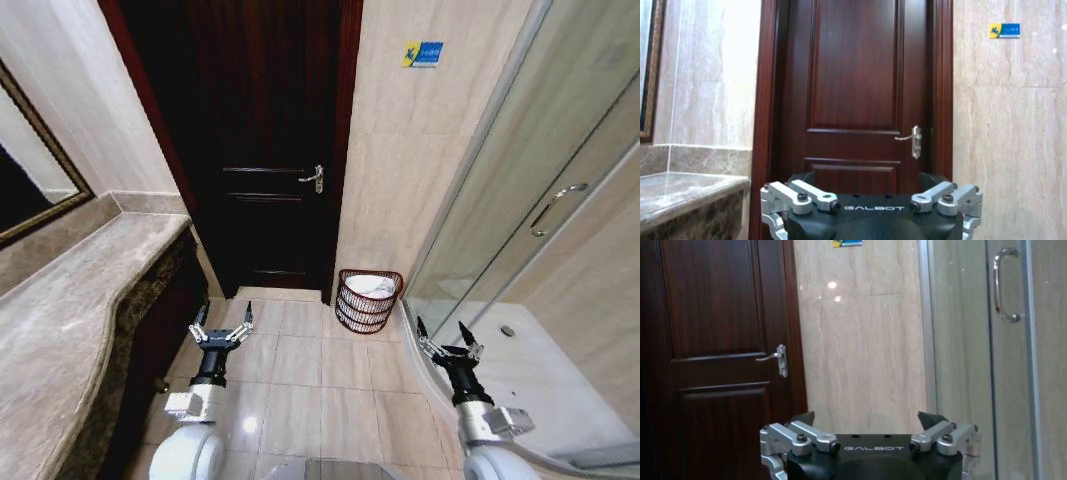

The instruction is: Discard the used towel into the hamper.

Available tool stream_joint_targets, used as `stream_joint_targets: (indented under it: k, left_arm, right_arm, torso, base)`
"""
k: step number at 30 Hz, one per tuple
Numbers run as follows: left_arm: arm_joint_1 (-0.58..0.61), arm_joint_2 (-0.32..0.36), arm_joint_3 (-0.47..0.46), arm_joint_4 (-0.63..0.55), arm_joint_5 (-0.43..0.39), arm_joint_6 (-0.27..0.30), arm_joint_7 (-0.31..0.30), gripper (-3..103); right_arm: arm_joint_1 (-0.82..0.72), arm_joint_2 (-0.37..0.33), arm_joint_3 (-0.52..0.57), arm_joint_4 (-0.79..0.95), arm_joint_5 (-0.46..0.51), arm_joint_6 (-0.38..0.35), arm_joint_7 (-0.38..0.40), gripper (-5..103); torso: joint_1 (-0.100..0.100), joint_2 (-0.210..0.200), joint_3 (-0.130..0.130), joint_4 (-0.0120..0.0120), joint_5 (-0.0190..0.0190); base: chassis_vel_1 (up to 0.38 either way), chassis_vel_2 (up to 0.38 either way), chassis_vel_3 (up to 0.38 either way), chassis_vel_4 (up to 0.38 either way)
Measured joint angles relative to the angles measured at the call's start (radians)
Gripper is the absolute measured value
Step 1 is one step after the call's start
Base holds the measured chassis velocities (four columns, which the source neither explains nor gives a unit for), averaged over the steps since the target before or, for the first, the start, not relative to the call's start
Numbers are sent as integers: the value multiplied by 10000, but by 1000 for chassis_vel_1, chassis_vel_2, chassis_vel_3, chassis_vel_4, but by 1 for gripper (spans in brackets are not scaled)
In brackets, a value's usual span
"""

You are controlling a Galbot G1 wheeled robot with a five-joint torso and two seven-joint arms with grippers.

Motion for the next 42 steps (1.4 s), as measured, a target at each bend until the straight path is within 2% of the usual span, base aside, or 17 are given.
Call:
stream_joint_targets:
  k: [6,13,18,42]
  left_arm:
    - [-41,-16,30,52,4,3,17,100]
    - [-104,-36,63,241,-77,-436,21,100]
    - [-50,-57,50,277,-76,-543,25,100]
    - [77,-90,-17,117,-253,-592,34,100]
  right_arm:
    - [16,-17,31,-71,6,-6,8,100]
    - [-24,-24,79,-96,9,-2,28,100]
    - [-52,0,30,-127,-9,20,28,100]
    - [-281,3,84,5,15,154,72,100]
  torso:
    - [0,0,0,0,-2]
    - [0,0,0,-1,0]
    - [0,0,0,0,0]
    - [0,-1,0,0,-1]
  base:
    - [86,-65,-70,83]
    - [80,-74,-71,71]
    - [83,-80,-80,89]
    - [75,-78,-74,80]
